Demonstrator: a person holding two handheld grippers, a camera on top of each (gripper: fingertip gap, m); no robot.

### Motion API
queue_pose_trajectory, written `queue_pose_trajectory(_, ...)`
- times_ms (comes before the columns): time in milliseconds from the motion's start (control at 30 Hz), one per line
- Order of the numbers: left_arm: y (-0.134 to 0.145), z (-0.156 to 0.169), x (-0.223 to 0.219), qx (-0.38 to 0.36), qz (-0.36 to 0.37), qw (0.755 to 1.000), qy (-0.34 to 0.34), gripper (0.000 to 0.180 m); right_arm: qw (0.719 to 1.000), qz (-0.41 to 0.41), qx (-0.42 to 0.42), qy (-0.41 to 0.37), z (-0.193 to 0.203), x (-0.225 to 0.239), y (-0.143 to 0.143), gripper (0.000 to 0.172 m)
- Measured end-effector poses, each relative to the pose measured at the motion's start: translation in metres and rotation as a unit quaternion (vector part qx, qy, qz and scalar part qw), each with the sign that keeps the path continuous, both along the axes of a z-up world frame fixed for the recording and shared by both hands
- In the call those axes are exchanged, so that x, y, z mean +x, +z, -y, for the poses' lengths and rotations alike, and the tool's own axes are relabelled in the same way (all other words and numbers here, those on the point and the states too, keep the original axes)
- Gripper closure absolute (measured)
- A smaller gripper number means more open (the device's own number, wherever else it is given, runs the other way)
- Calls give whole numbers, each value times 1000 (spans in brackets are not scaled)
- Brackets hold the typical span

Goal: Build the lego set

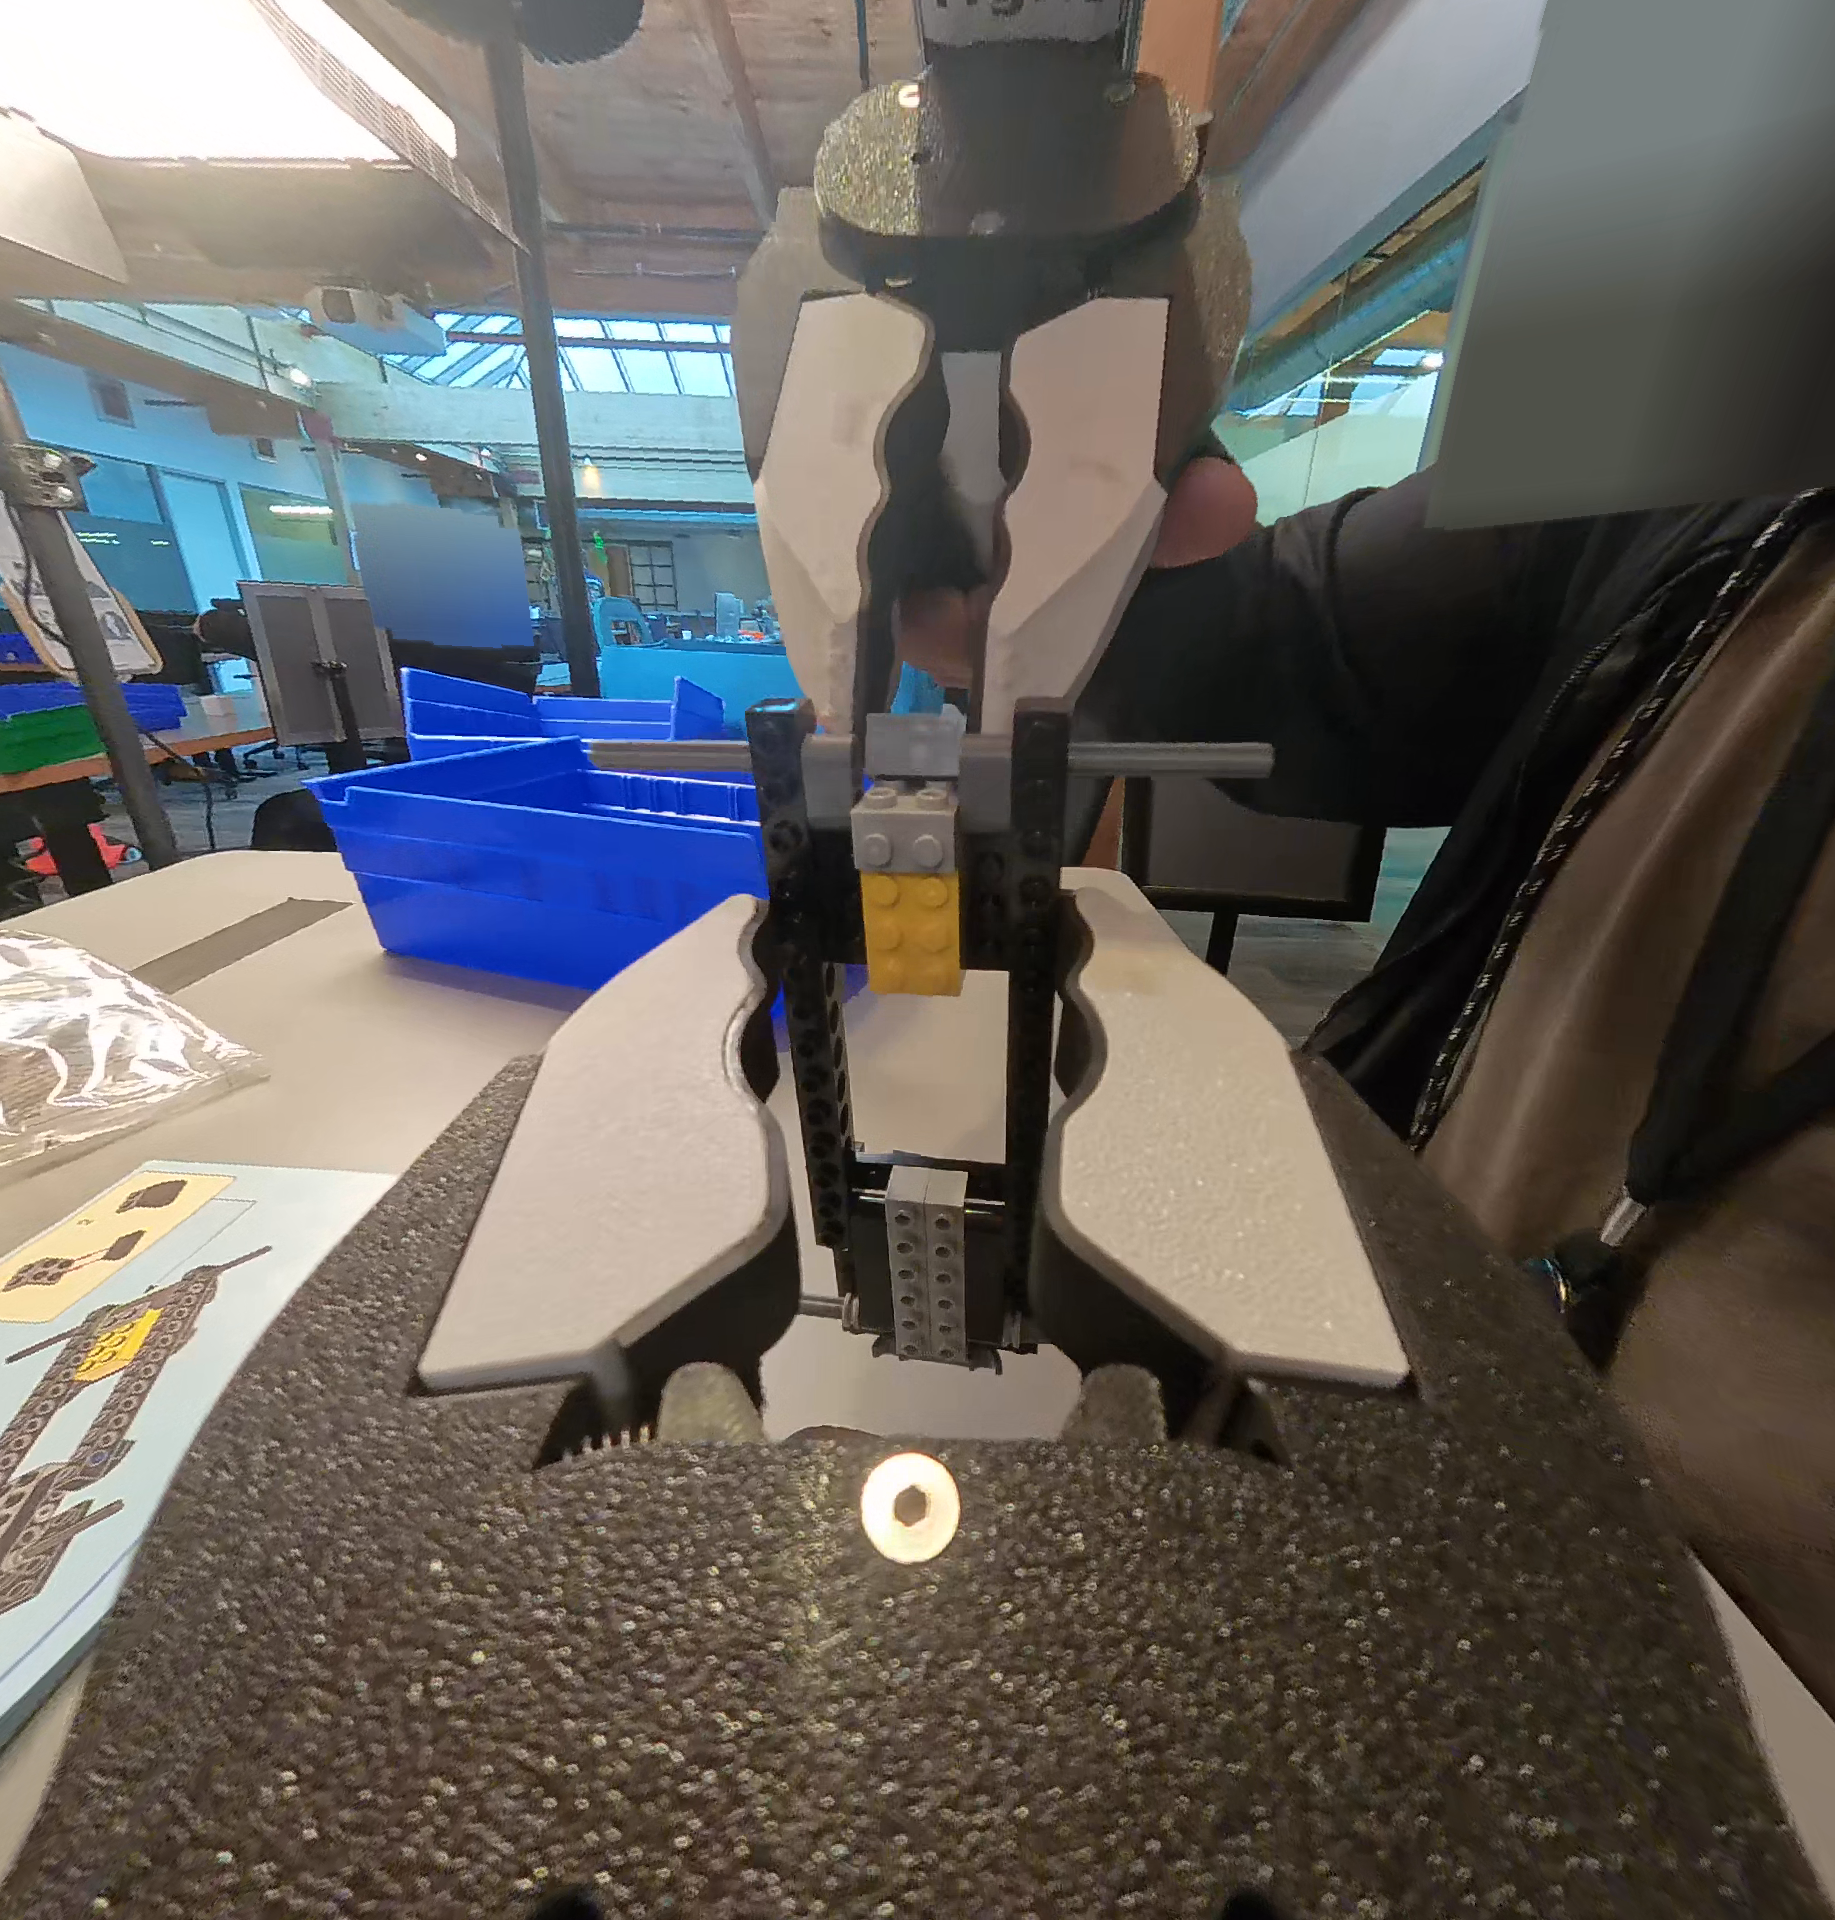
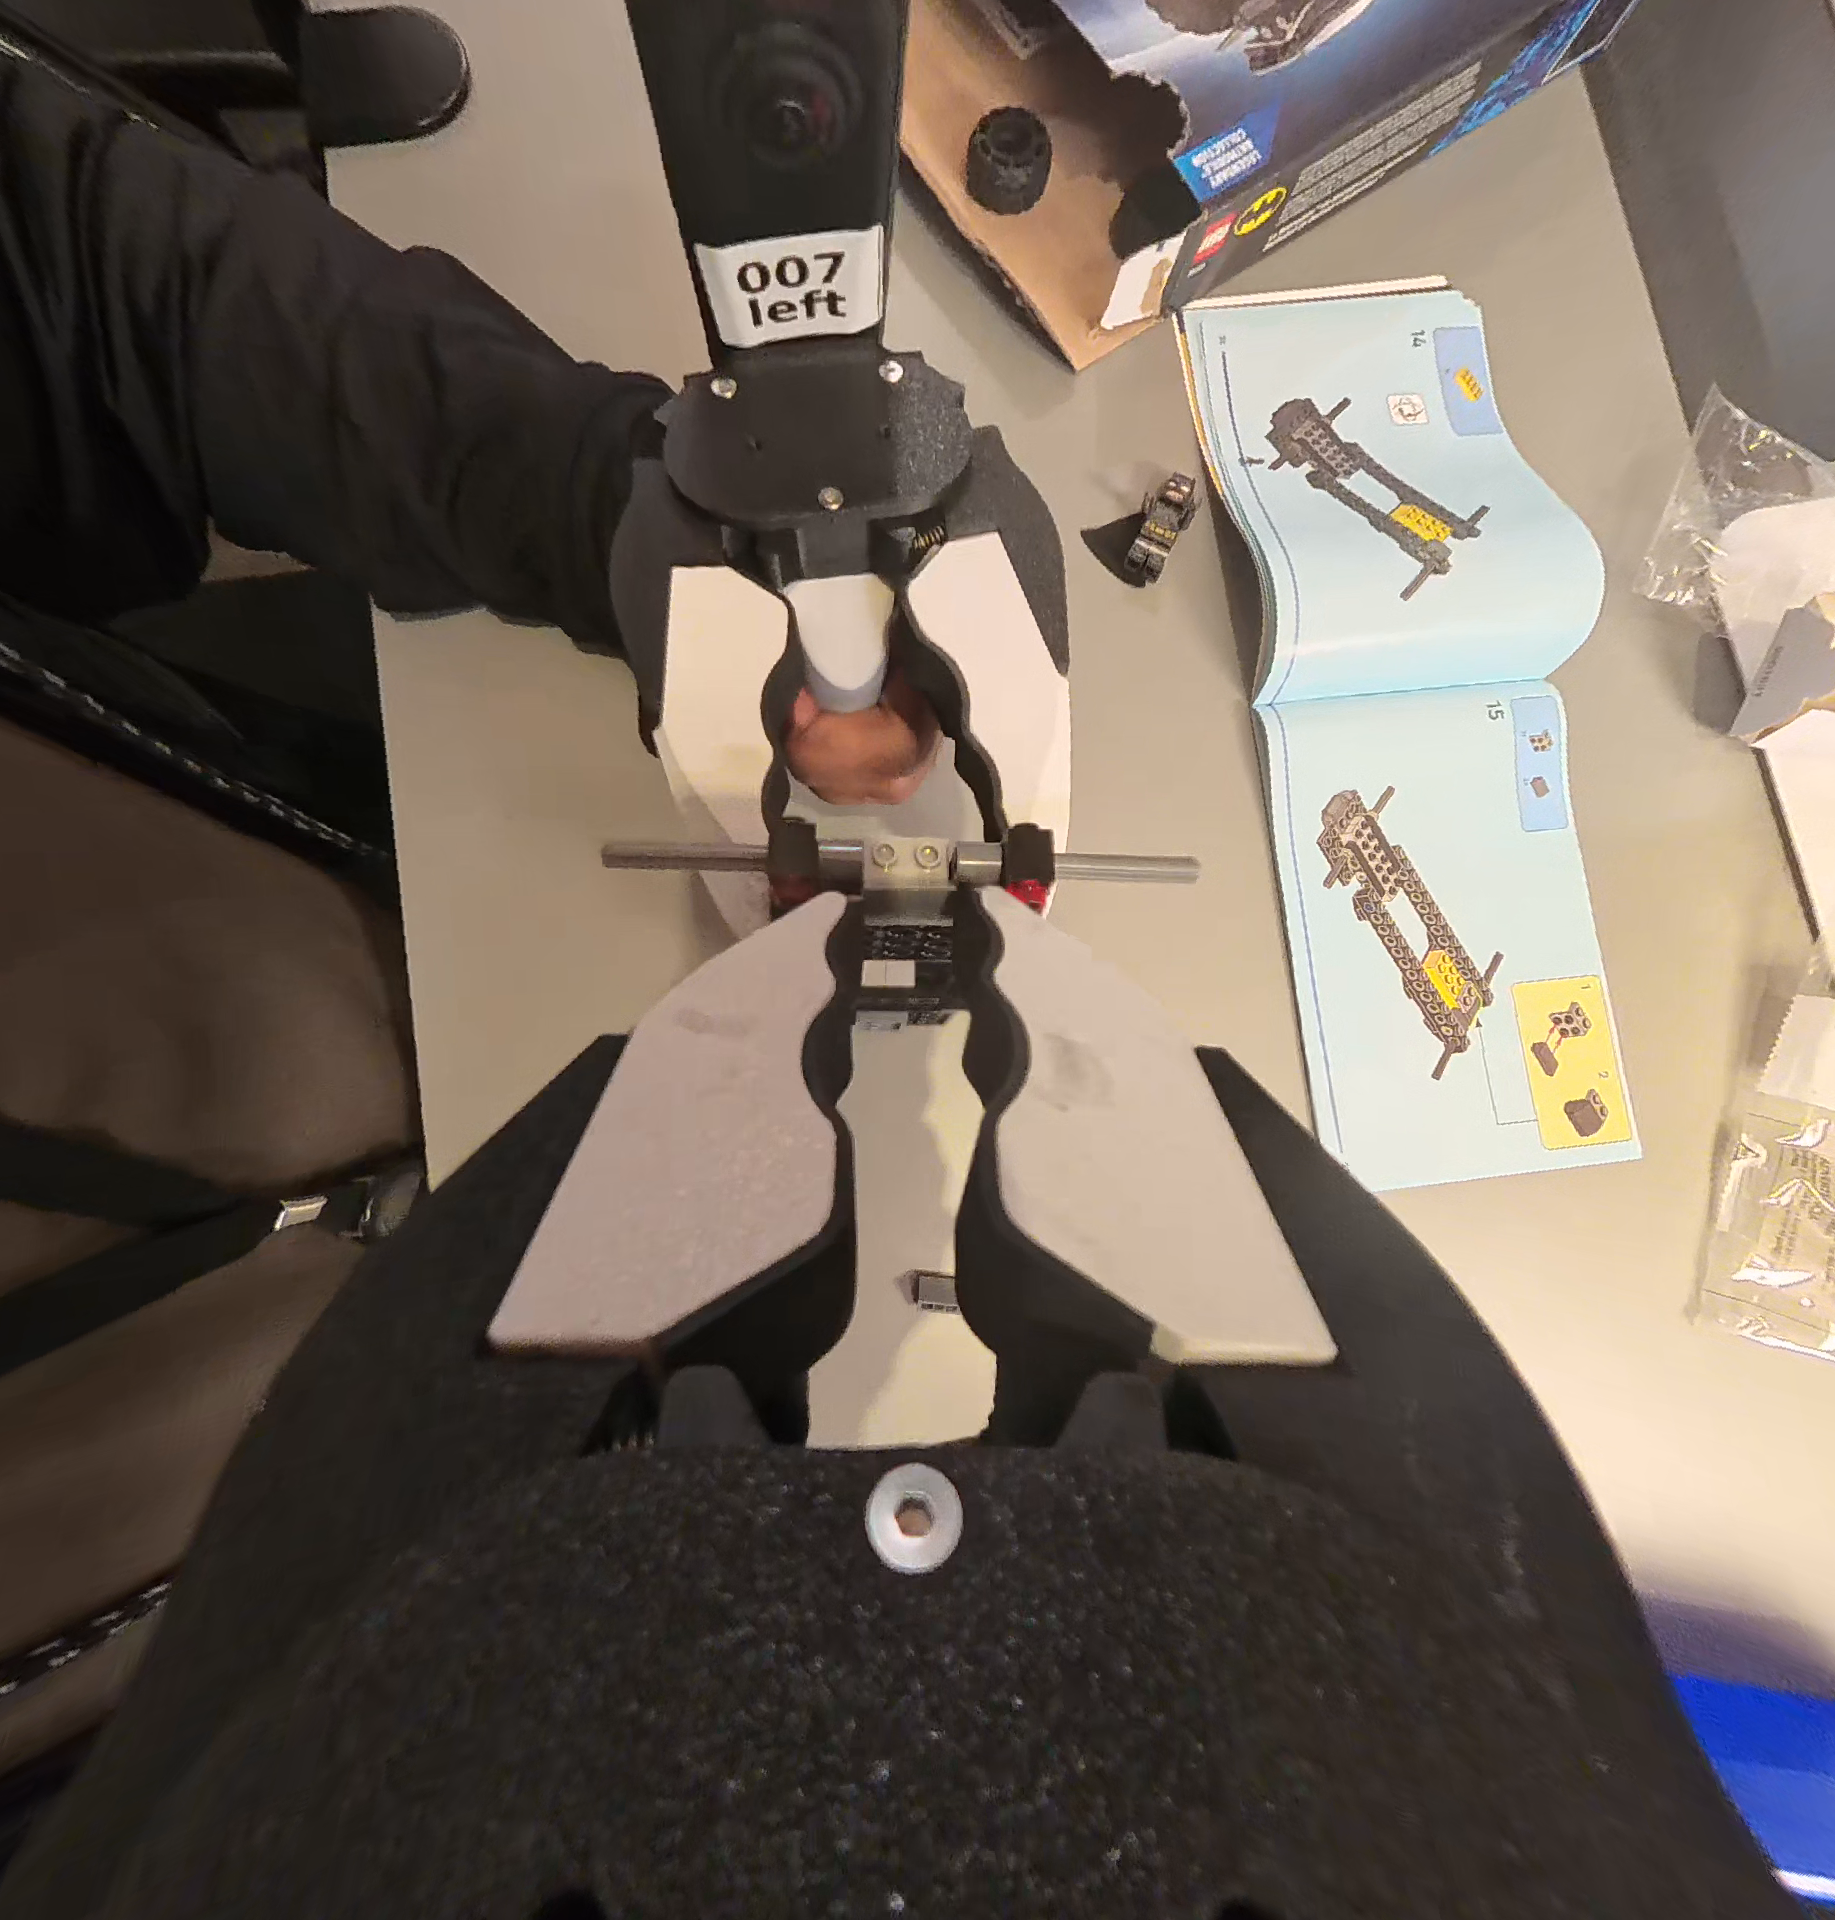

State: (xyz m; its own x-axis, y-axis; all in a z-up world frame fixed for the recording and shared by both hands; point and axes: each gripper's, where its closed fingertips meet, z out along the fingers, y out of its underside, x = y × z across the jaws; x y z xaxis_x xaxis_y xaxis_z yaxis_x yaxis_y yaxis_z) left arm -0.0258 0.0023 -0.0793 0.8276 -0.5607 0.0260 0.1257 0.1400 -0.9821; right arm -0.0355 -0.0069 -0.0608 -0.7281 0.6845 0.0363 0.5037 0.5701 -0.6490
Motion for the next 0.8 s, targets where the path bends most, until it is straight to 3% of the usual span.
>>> queue_pose_trajectory(533, 1, 1, -7, 0, 13, 1000, 3, 129, 1000, 6, 19, -4, 0, -8, 0, 155)
queue_pose_trajectory(800, -4, -3, -6, -5, -35, 999, 31, 129, 999, 27, 31, -6, -4, -4, -6, 155)
